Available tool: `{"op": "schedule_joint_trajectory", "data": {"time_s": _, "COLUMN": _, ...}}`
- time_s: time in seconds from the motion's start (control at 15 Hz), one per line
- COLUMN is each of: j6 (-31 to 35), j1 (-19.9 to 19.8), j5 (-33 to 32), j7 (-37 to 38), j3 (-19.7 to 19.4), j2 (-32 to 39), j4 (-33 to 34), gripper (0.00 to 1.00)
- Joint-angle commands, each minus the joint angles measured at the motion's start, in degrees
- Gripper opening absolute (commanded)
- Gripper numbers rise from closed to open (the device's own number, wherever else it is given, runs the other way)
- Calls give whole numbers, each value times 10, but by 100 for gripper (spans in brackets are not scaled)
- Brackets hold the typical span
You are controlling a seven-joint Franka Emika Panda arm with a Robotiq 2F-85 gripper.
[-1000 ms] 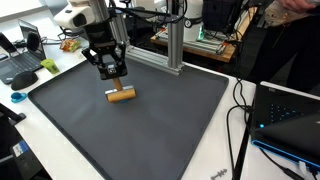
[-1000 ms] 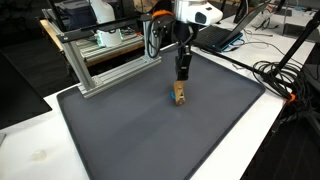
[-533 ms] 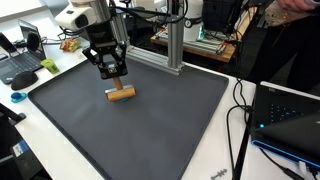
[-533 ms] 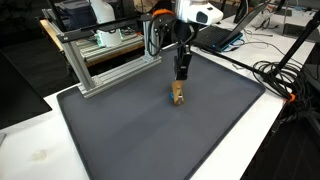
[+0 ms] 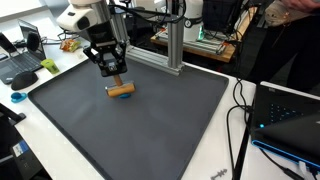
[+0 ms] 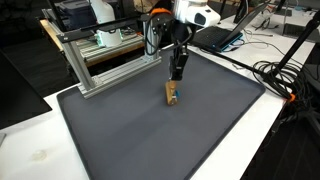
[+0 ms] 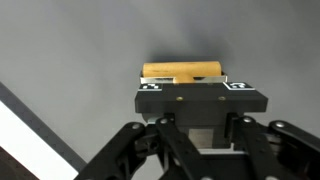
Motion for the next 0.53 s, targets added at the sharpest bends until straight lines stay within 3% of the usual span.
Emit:
{"op": "schedule_joint_trajectory", "data": {"time_s": 0.0, "j6": -13, "j1": 3, "j5": -12, "j7": 2, "j3": -1, "j2": 19, "j4": 4, "gripper": 22}}
{"op": "schedule_joint_trajectory", "data": {"time_s": 0.47, "j6": -3, "j1": 8, "j5": -4, "j7": 2, "j3": 12, "j2": 7, "j4": -1, "gripper": 22}}
